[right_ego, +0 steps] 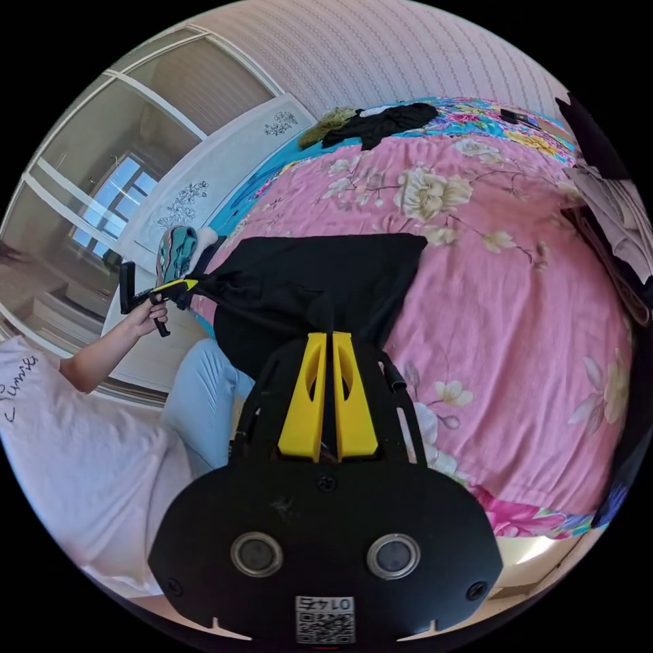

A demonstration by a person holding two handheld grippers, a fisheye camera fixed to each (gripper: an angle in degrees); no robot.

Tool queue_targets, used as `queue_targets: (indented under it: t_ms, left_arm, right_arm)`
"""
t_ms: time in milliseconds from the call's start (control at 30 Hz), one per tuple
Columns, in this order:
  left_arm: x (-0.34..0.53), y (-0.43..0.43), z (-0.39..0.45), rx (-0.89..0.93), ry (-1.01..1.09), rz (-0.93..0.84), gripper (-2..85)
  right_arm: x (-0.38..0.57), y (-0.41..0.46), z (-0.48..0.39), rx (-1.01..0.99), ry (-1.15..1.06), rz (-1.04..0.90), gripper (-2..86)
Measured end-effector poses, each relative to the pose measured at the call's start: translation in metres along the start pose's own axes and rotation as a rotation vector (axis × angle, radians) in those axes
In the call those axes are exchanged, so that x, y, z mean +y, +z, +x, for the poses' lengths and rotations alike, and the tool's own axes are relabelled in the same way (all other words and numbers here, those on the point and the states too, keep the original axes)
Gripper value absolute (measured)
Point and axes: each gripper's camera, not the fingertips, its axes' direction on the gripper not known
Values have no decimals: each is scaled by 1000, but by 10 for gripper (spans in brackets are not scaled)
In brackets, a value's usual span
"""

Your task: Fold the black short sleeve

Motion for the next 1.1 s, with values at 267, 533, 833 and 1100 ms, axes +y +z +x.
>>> queue_targets:
  t_ms: [267, 533, 833, 1100]
  left_arm:
    - [50, 8, -16, 138, -54, 5, -6]
    - [65, -9, -32, 22, -143, -115, 19]
    - [27, 7, 12, 3, 4, -34, 22]
    - [-53, 50, -44, -37, -193, -2, 103]
  right_arm:
    - [45, 23, -27, 71, -63, -70, 7]
    - [62, 26, -26, 226, -20, -216, 10]
    - [20, 53, -63, 137, -146, -142, 46]
    - [-27, 35, 14, 237, 158, 86, 130]
